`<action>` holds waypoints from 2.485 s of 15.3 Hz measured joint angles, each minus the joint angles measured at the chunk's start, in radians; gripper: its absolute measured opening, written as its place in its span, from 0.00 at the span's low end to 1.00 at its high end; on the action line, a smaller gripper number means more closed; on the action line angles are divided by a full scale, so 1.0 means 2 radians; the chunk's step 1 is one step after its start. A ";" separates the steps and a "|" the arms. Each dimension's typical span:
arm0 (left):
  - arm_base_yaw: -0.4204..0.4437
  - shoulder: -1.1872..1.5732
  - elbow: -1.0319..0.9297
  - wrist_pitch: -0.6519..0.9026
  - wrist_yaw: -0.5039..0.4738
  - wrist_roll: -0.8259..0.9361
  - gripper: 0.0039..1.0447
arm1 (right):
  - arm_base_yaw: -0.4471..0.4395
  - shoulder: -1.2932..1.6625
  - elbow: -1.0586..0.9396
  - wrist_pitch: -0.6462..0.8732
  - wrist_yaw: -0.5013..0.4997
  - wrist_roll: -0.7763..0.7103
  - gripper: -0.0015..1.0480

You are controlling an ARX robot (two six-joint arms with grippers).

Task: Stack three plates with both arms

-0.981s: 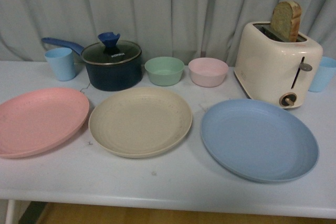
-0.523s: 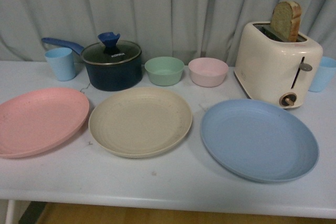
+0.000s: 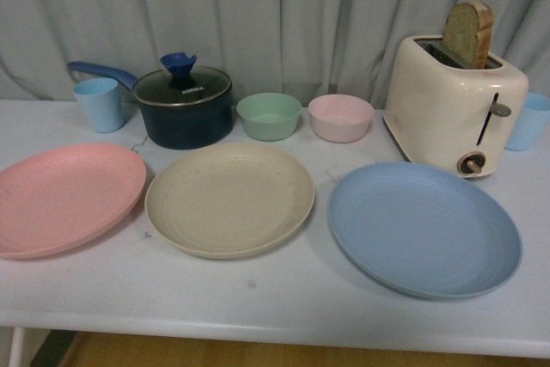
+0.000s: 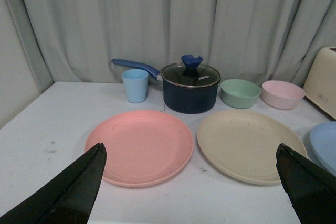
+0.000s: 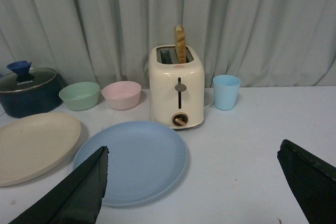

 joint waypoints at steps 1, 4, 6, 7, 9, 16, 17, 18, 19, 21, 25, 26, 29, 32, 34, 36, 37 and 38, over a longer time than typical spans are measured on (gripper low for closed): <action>0.000 0.000 0.000 0.000 0.000 0.000 0.94 | 0.000 0.000 0.000 0.000 0.000 0.000 0.94; 0.000 0.000 0.000 0.000 0.000 0.000 0.94 | 0.000 0.000 0.000 0.000 0.000 0.000 0.94; 0.000 0.000 0.000 0.000 0.000 0.000 0.94 | 0.000 0.000 0.000 0.000 0.000 0.000 0.94; 0.000 0.000 0.000 0.000 0.000 0.000 0.94 | 0.000 0.000 0.000 0.000 0.000 0.000 0.94; 0.000 0.000 0.000 0.000 0.000 0.000 0.94 | 0.000 0.000 0.000 0.000 0.000 0.000 0.94; 0.000 0.000 0.000 0.000 0.000 0.000 0.94 | 0.000 0.000 0.000 0.000 0.000 0.000 0.94; 0.000 0.000 0.000 0.000 0.000 0.000 0.94 | 0.000 0.000 0.000 0.000 0.000 0.000 0.94; 0.000 0.000 0.000 0.000 0.000 0.000 0.94 | 0.000 0.000 0.000 0.000 0.000 0.000 0.94; 0.000 0.000 0.000 0.000 0.000 0.000 0.94 | 0.000 0.000 0.000 0.000 0.000 0.000 0.94; 0.000 0.000 0.000 0.000 0.000 0.000 0.94 | 0.000 0.000 0.000 0.000 0.000 0.000 0.94; 0.000 0.000 0.000 0.000 0.000 0.000 0.94 | 0.000 0.000 0.000 0.000 0.000 0.000 0.94; 0.000 0.000 0.000 0.000 0.000 0.000 0.94 | 0.000 0.000 0.000 0.000 0.000 0.000 0.94; 0.000 0.000 0.000 0.000 0.000 0.000 0.94 | 0.000 0.000 0.000 0.000 0.000 0.000 0.94; 0.000 0.000 0.000 0.000 0.000 0.000 0.94 | 0.000 0.000 0.000 0.000 0.000 0.000 0.94; 0.000 0.000 0.000 0.000 0.000 0.000 0.94 | 0.000 0.000 0.000 0.000 0.000 0.000 0.94; 0.000 0.000 0.000 0.000 0.000 0.000 0.94 | 0.000 0.000 0.000 0.000 0.000 0.000 0.94; 0.000 0.000 0.000 0.000 0.000 0.000 0.94 | 0.000 0.000 0.000 0.000 0.000 0.000 0.94; 0.000 0.000 0.000 0.000 0.000 0.000 0.94 | 0.000 0.000 0.000 0.000 0.000 0.000 0.94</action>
